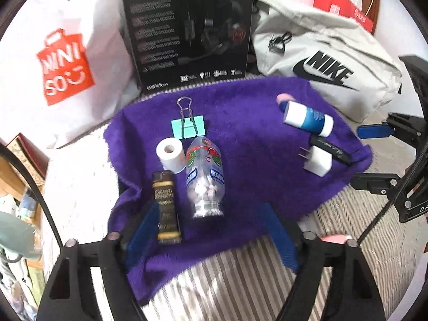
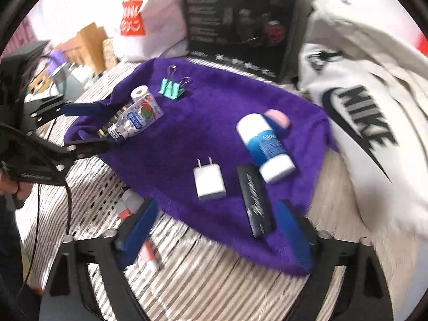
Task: Organize rigid objects
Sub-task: 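Open both tools to release the candy bottle and charger on the towel, then grasp the pink tube lying on the bed with the left tool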
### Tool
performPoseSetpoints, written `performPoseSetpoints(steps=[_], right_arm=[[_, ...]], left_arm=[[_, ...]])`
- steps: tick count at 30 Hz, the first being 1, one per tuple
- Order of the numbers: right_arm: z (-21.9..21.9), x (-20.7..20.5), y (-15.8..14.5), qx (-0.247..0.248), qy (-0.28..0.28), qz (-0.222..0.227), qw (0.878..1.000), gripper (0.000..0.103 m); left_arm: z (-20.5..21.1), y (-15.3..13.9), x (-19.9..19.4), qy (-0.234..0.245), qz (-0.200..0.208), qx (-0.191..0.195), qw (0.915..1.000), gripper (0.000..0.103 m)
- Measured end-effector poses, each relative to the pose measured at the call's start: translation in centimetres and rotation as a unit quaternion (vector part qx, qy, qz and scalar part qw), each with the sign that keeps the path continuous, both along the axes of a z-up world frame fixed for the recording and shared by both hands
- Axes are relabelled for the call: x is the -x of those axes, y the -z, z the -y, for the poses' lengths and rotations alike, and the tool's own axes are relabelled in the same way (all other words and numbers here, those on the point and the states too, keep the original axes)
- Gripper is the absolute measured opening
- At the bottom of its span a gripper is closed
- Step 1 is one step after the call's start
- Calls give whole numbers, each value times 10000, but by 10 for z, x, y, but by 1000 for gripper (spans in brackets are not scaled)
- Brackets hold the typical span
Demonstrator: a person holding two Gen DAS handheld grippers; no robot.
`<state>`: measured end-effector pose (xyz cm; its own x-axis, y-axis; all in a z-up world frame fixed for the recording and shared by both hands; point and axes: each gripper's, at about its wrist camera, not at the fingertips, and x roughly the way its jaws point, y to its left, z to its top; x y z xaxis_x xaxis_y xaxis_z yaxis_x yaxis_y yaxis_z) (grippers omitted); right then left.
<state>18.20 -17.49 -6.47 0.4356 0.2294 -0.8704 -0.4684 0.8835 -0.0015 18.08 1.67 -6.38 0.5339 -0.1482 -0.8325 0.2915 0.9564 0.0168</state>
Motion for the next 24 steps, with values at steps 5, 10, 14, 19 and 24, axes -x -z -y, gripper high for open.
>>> performPoseSetpoints(steps=[5, 10, 14, 19, 24], right_arm=[[24, 35, -10, -132, 769, 247, 9966, 100], [49, 77, -11, -171, 1522, 478, 9871, 101], [63, 103, 4, -152, 1790, 390, 9830, 101], [85, 119, 32, -234, 2026, 258, 9787, 101], [99, 122, 40, -415, 2216, 353, 9736, 101]], left_arm=[[-4, -13, 34, -284, 141, 46, 9995, 96], [2, -7, 66, -348, 24, 69, 9994, 98], [12, 5, 88, -464, -141, 175, 9987, 98], [29, 15, 93, -659, -256, 483, 9963, 98], [57, 23, 83, -825, -258, 276, 9959, 98]])
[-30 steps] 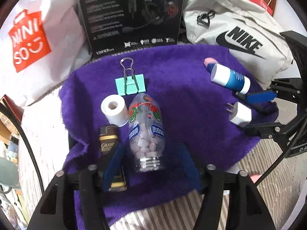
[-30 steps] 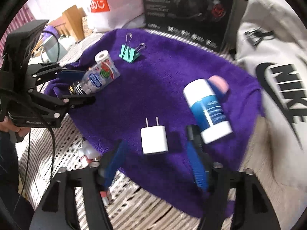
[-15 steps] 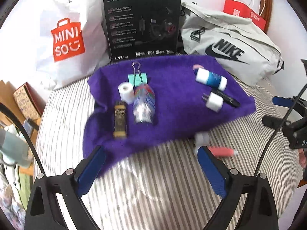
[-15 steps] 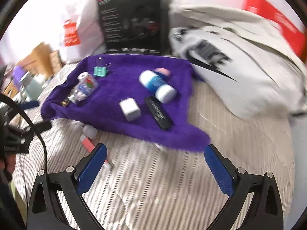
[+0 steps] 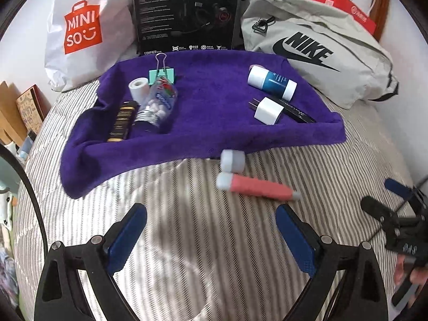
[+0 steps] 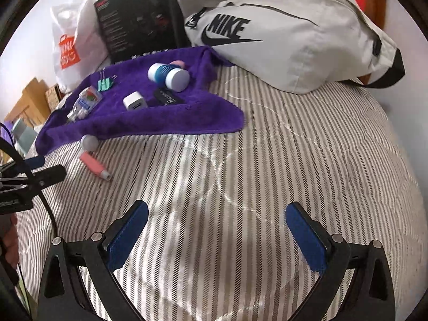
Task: Organize rigid objects
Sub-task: 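Grasp the pink tube lying on the bed with the left tool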
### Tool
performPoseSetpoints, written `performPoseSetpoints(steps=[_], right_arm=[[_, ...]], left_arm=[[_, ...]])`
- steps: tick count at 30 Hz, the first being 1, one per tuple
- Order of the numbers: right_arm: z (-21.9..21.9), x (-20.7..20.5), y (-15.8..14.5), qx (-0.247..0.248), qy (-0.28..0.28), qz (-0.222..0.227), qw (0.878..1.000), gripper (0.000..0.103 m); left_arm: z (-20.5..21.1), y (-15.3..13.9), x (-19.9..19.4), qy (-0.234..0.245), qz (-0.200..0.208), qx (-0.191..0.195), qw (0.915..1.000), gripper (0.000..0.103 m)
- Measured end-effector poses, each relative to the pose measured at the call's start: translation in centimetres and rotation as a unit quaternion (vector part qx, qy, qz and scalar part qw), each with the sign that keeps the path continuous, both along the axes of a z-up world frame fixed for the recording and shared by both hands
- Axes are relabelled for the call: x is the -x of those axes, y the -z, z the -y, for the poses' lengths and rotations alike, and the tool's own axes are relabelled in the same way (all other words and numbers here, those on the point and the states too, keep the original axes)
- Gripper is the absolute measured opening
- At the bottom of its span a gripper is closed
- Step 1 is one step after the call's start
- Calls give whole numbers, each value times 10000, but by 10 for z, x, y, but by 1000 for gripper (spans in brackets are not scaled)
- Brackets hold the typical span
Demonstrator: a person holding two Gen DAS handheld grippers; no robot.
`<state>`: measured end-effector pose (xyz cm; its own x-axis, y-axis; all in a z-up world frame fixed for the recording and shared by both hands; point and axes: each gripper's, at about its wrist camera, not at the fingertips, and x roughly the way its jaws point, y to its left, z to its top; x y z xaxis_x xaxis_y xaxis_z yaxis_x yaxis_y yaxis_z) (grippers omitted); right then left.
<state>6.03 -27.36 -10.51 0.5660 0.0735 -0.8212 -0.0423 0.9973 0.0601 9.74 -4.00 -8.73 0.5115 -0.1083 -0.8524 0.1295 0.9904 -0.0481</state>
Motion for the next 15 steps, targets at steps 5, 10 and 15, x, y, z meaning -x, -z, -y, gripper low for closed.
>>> performPoseSetpoints(steps=[5, 10, 15], right_arm=[[3, -10, 12, -86, 84, -52, 9999, 101], [-6, -15, 22, 329, 10, -38, 9994, 103], [-7, -12, 24, 384, 22, 120, 9992, 103]], left_arm=[[10, 7, -17, -430, -88, 229, 9988, 98], [19, 19, -31, -771, -234, 307, 9963, 98], [35, 30, -34, -770, -261, -33, 9967, 98]])
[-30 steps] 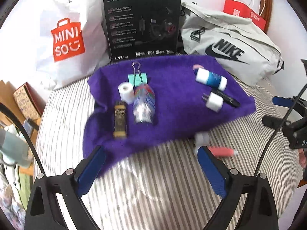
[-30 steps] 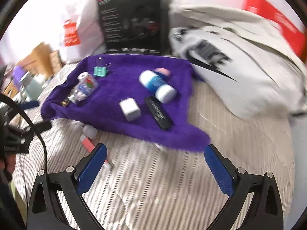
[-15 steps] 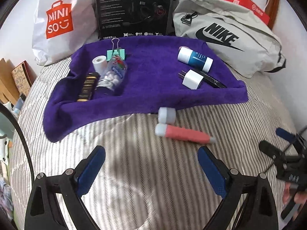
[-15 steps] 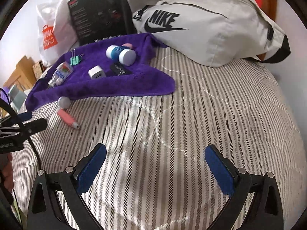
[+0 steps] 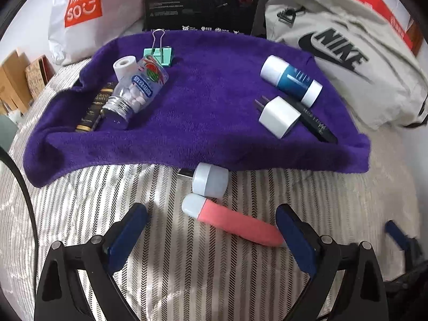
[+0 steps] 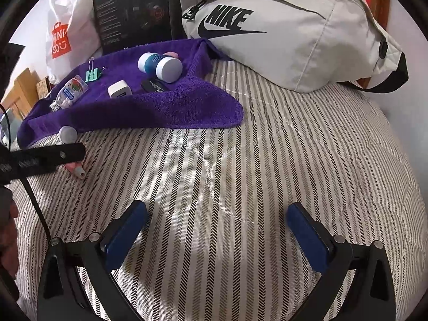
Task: Organize rigid objects
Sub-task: 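Grasp the pink tube lying on the bed with the left tool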
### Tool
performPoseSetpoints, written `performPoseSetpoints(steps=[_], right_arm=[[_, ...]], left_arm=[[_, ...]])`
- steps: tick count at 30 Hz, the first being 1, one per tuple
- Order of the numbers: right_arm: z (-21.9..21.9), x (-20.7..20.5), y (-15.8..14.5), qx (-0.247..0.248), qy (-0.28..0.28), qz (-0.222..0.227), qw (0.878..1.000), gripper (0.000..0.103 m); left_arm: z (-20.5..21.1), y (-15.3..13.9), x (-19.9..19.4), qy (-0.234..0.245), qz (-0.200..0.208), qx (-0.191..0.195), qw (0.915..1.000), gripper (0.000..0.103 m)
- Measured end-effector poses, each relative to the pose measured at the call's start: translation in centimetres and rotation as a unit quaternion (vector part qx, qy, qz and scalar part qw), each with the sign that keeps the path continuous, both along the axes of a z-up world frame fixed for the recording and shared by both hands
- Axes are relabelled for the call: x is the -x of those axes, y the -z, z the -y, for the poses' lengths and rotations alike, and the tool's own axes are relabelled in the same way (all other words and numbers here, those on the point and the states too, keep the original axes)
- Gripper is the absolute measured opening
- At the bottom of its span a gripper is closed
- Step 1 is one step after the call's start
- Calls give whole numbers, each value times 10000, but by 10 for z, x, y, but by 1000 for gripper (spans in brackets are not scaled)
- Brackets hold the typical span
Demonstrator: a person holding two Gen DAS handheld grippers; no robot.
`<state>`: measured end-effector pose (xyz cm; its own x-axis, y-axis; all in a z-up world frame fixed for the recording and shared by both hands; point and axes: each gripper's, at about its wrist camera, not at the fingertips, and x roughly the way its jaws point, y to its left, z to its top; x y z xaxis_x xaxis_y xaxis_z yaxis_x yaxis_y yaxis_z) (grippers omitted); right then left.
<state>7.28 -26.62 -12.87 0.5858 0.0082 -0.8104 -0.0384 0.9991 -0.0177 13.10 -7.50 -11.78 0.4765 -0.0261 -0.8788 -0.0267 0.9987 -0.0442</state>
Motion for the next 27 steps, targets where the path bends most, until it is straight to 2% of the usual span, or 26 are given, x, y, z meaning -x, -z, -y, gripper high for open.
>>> performPoseSetpoints(steps=[3, 7, 12, 17, 22, 27], right_arm=[[1, 0, 0, -5, -1, -1, 10000, 103], [1, 0, 0, -7, -2, 0, 10000, 103], [0, -1, 0, -3, -3, -1, 10000, 103], [1, -1, 1, -6, 31, 2, 10000, 103], [0, -1, 1, -5, 30, 3, 10000, 103], [1, -1, 1, -8, 30, 4, 10000, 103]], left_arm=[[7, 3, 4, 163, 30, -277, 9995, 99], [-5, 2, 16, 129, -14, -343, 9993, 103], [-27, 2, 29, 133, 111, -234, 9996, 103], [-26, 2, 28, -18, 201, -262, 9995, 103], [-26, 3, 40, -22, 607, -271, 9978, 103], [-27, 3, 41, -21, 643, -267, 9976, 103]])
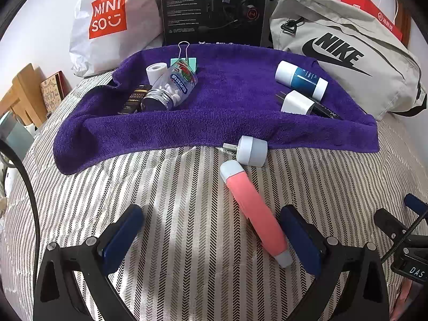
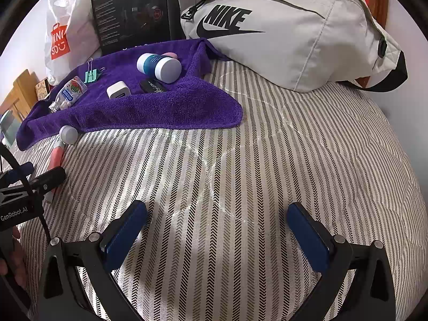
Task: Organize rigid objects
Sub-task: 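Grasp the pink tube lying on the bed with the left tool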
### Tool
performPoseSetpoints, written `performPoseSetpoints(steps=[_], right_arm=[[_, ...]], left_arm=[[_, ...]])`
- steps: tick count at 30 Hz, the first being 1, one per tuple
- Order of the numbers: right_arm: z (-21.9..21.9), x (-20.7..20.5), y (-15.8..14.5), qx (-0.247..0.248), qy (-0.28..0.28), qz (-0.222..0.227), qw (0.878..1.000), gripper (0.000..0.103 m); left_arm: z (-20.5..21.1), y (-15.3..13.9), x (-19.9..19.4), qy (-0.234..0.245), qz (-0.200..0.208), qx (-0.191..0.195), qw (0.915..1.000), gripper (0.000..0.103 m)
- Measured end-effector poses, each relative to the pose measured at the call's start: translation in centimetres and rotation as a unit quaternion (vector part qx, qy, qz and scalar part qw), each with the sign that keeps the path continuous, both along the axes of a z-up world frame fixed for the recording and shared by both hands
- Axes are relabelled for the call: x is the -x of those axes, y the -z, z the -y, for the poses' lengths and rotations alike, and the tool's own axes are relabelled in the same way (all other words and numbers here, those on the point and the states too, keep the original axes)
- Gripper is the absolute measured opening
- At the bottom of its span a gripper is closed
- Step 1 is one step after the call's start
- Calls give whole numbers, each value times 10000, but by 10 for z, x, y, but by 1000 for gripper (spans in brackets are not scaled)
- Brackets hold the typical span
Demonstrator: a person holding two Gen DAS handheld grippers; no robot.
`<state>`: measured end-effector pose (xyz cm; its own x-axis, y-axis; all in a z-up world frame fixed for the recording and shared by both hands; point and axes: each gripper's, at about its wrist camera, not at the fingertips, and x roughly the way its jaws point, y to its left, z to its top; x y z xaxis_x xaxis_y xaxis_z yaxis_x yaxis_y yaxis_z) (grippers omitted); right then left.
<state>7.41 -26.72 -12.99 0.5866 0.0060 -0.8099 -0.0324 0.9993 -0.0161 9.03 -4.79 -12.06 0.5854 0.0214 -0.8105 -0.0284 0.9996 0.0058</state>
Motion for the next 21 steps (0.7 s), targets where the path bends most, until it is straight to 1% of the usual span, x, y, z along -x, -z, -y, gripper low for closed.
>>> performPoseSetpoints(steps=[7, 10, 11, 13, 14, 15, 17, 19, 20, 21], right_arm=[[0, 0, 0, -5, -1, 2, 10000, 103], [0, 0, 0, -6, -1, 3, 10000, 103], [0, 0, 0, -6, -1, 3, 10000, 103], [0, 0, 0, -8, -2, 3, 10000, 103], [0, 0, 0, -8, -2, 3, 10000, 103], [0, 0, 0, -6, -2, 4, 10000, 103], [0, 0, 0, -9, -1, 4, 10000, 103], [0, 0, 0, -9, -2, 4, 10000, 103], [0, 0, 0, -9, -2, 4, 10000, 103], [0, 0, 0, -9, -2, 3, 10000, 103]], left_arm=[[0, 0, 0, -9, -8, 5, 10000, 103], [-1, 0, -4, -71, -99, 20, 9999, 103], [-1, 0, -7, -68, -151, 18, 9999, 102], [1, -3, -6, 27, -129, 6, 9999, 89], [3, -6, -4, 126, -102, 4, 9999, 74], [6, -8, -2, 229, -105, 8, 9997, 56], [10, -11, -3, 351, -147, 23, 9993, 42], [14, -12, -2, 455, -154, 10, 9988, 32], [16, -13, -1, 564, -180, 37, 9982, 22], [15, -13, 0, 624, -220, 83, 9978, 17]])
